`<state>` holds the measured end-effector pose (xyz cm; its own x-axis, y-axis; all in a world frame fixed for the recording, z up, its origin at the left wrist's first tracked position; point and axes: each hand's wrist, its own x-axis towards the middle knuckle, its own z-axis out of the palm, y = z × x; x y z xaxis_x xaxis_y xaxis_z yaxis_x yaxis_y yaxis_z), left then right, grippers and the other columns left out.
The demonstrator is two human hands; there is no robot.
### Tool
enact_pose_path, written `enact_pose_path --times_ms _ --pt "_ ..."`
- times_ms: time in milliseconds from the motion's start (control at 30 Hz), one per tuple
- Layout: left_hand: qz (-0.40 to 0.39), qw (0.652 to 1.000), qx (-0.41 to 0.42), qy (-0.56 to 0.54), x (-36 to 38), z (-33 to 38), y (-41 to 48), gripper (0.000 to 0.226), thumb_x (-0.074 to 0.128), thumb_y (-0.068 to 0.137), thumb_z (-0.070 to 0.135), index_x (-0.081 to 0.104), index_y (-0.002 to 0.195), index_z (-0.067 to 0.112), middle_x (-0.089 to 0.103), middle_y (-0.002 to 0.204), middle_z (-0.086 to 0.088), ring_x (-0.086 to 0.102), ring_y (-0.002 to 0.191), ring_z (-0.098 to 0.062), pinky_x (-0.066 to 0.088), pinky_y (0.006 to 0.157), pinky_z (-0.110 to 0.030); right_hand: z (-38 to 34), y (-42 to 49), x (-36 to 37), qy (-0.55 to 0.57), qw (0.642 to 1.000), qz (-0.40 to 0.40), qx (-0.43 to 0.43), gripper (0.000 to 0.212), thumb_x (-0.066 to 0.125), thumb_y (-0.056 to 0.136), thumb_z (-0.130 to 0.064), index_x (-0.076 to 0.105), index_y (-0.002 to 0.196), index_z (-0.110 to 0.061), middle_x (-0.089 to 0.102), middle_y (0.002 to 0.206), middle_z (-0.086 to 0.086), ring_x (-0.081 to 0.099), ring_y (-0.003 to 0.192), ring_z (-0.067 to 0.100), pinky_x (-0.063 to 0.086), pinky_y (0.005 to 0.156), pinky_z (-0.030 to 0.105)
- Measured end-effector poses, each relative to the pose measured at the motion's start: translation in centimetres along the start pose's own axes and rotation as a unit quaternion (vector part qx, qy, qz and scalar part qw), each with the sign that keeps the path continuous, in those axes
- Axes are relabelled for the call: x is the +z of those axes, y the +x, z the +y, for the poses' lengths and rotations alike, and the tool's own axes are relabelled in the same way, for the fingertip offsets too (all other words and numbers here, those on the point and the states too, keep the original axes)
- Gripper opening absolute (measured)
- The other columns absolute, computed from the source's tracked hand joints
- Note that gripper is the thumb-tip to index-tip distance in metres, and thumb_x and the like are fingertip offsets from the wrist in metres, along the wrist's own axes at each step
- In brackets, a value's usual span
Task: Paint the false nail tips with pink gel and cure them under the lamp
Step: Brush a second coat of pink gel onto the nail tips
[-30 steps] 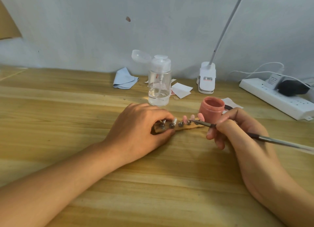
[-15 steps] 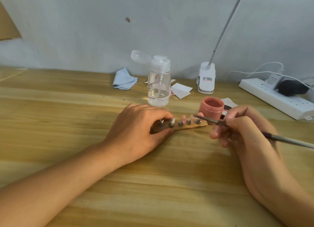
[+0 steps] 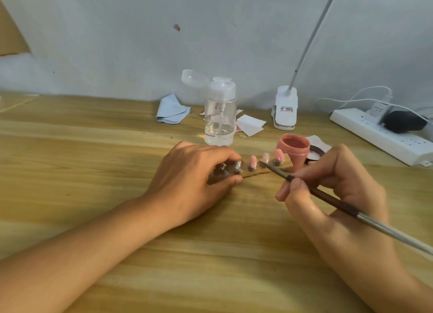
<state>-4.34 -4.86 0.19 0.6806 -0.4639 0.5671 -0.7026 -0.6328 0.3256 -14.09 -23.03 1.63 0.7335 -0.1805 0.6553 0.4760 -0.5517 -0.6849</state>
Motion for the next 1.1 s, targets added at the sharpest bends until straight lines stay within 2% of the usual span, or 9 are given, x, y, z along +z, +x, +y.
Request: enact_pose_path --times_ms 100,233,333,433,500,667,800,1100 --pt "-0.001 1.000 0.002 -0.001 -0.05 -0.01 -0.03 0.027 0.065 0.081 0.048 0.071 0.104 0.034 0.070 0.088 0.019 0.062 0.081 -0.005 0.038 0.081 -0.028 0.15 0.12 0.20 -0.013 1.000 0.001 0.012 0.012 0.063 0.074 -0.028 0.051 0.075 -0.026 0.071 0.079 -0.005 0.068 0.084 0.018 0.050 0.075 0.046" --pt "-0.001 1.000 0.007 -0.003 -0.12 -0.01 -0.06 0.022 0.072 0.084 0.042 0.071 0.104 0.034 0.069 0.086 0.019 0.061 0.079 -0.004 0.039 0.080 -0.029 0.41 0.25 0.36 -0.018 1.000 -0.008 0.015 0.012 0.059 0.076 -0.038 0.049 0.079 -0.031 0.071 0.077 -0.004 0.068 0.079 0.016 0.048 0.070 0.041" --pt "0.001 1.000 0.010 -0.003 -0.08 -0.02 -0.04 0.020 0.073 0.083 0.041 0.071 0.102 0.033 0.068 0.084 0.019 0.061 0.078 -0.004 0.040 0.079 -0.029 0.60 0.23 0.41 -0.023 1.000 -0.021 0.004 0.012 0.059 0.080 -0.036 0.049 0.080 -0.031 0.071 0.075 -0.005 0.068 0.078 0.016 0.045 0.065 0.033" --pt "0.002 1.000 0.011 -0.007 -0.05 0.00 0.00 0.019 0.074 0.083 0.040 0.070 0.100 0.033 0.067 0.084 0.020 0.061 0.077 -0.003 0.040 0.079 -0.030 0.83 0.26 0.46 -0.019 0.999 -0.030 0.007 0.013 0.063 0.082 -0.026 0.050 0.081 -0.027 0.072 0.076 -0.010 0.069 0.078 0.013 0.042 0.062 0.020" --pt "0.002 1.000 0.013 -0.007 -0.07 -0.03 -0.02 0.019 0.074 0.083 0.040 0.071 0.101 0.033 0.067 0.084 0.020 0.060 0.077 -0.002 0.040 0.079 -0.030 0.82 0.32 0.49 -0.016 0.999 -0.035 0.004 0.012 0.063 0.082 -0.022 0.051 0.082 -0.023 0.072 0.075 -0.011 0.070 0.080 0.009 0.043 0.061 0.016" --pt "0.006 1.000 0.015 -0.010 -0.06 0.01 -0.01 0.021 0.069 0.082 0.043 0.071 0.101 0.033 0.069 0.085 0.019 0.062 0.079 -0.004 0.041 0.079 -0.031 0.62 0.19 0.37 -0.020 0.999 -0.033 0.008 0.012 0.064 0.079 -0.024 0.052 0.081 -0.022 0.072 0.075 -0.010 0.069 0.074 0.013 0.049 0.059 0.028" --pt "0.004 1.000 0.015 -0.010 -0.04 -0.01 -0.03 0.020 0.071 0.083 0.042 0.071 0.101 0.033 0.068 0.083 0.019 0.061 0.078 -0.004 0.040 0.079 -0.029 0.60 0.20 0.37 -0.019 0.999 -0.034 0.008 0.011 0.063 0.078 -0.022 0.052 0.079 -0.020 0.071 0.072 -0.007 0.068 0.070 0.015 0.040 0.057 0.013" --pt "0.003 1.000 0.015 -0.011 -0.15 -0.01 -0.09 0.020 0.071 0.083 0.042 0.071 0.101 0.032 0.068 0.084 0.019 0.060 0.078 -0.004 0.041 0.080 -0.031 0.49 0.17 0.27 -0.020 0.999 -0.035 0.011 0.011 0.063 0.078 -0.021 0.052 0.078 -0.020 0.068 0.071 -0.002 0.066 0.074 0.017 0.044 0.056 0.023"
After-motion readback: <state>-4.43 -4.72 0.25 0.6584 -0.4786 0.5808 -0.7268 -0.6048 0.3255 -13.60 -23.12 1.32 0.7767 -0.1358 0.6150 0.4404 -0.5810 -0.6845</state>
